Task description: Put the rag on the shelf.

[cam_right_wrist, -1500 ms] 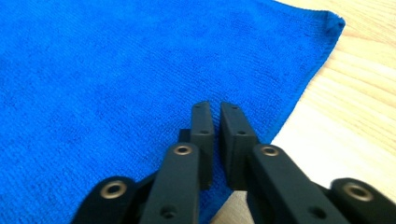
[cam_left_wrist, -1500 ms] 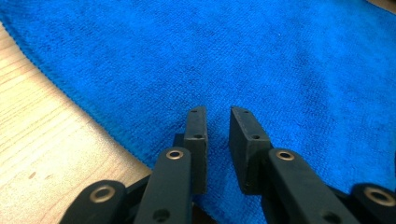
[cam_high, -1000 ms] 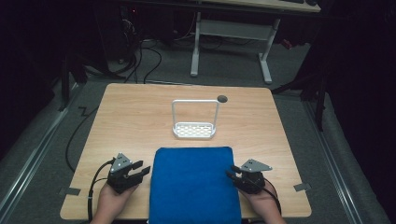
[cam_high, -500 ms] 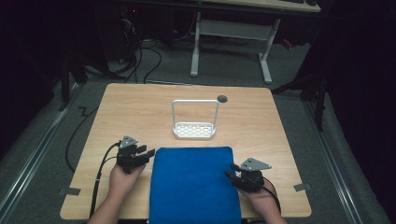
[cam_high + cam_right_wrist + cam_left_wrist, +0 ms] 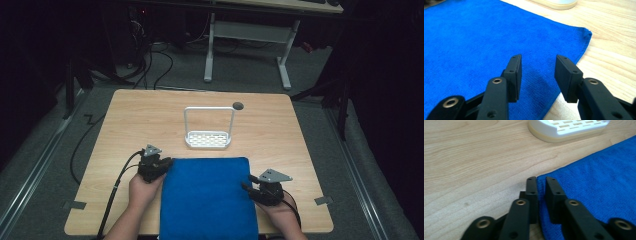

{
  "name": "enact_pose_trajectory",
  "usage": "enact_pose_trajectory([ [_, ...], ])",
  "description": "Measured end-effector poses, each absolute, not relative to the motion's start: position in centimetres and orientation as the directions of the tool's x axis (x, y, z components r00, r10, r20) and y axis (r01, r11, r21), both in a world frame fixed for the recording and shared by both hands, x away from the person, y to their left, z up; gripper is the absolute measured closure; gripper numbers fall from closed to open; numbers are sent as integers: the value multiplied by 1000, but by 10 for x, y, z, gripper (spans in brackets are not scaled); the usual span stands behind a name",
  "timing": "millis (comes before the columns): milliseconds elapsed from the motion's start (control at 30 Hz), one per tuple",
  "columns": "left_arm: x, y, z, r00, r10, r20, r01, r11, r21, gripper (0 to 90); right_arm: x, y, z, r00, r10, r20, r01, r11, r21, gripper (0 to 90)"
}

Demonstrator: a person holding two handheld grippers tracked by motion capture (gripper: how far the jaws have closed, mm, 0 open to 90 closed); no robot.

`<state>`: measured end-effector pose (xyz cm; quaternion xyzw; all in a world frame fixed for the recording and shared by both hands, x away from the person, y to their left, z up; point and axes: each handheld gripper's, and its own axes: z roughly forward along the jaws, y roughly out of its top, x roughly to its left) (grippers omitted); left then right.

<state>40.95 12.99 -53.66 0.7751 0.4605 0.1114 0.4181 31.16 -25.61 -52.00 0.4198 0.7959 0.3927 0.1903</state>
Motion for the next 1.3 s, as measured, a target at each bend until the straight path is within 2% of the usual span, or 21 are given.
enact_pose_trajectory([
  [100, 408, 128, -537, 558, 807, -195, 613, -242, 752, 868, 315, -255, -519, -557, 830, 35, 525, 320, 789, 560],
  [267, 407, 127, -536, 567, 804, -178, 603, -259, 754, 873, 345, -253, -511, -481, 876, 39, 555, 270, 787, 546],
  [467, 407, 128, -536, 568, 801, -189, 605, -250, 756, 868, 382, -249, -514, -423, 906, 5, 598, 275, 753, 555],
  [767, 407, 129, -536, 567, 800, -195, 604, -243, 759, 869, 397, -251, -529, -412, 911, 28, 636, 265, 725, 567],
  [900, 407, 129, -536, 567, 800, -196, 605, -242, 758, 869, 392, -249, -531, -429, 903, 7, 612, 285, 737, 656],
  [1100, 406, 130, -536, 566, 798, -204, 595, -225, 772, 871, 390, -247, -531, -453, 891, 13, 604, 296, 740, 872],
  [1300, 401, 133, -534, 584, 787, -198, 560, -215, 800, 873, 384, -243, -528, -471, 882, -8, 563, 307, 767, 882],
])
